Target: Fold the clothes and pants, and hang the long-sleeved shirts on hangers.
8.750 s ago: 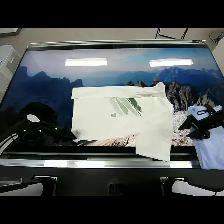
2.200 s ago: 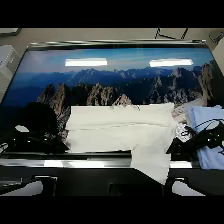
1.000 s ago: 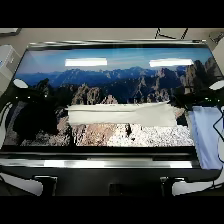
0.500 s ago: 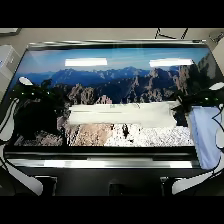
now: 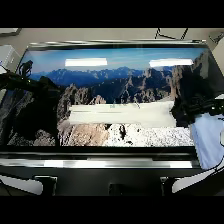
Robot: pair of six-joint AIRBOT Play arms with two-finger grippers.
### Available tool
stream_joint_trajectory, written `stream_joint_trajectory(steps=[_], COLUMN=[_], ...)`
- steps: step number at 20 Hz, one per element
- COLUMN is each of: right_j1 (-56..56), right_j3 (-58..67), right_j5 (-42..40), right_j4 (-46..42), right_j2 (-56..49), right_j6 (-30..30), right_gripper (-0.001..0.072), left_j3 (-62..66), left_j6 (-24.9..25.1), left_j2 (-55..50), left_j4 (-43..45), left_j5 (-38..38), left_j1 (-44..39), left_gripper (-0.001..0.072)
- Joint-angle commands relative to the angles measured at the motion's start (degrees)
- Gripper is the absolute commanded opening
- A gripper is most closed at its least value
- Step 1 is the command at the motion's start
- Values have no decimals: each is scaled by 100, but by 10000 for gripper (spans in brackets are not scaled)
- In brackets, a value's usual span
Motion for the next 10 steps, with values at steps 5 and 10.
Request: stream_joint_trajectory(steps=[5,10], right_j1=[798,1228], right_j3=[26,26], right_j5=[-549,-358], right_j4=[492,629], right_j2=[35,1285], right_j6=[-365,-70], right_gripper=[39,37], left_j3=[11,-186], left_j6=[4,4], left_j2=[256,-181], left_j4=[2,7], left_j5=[476,1910], left_j1=[-1123,-2608], left_gripper=[576,46])
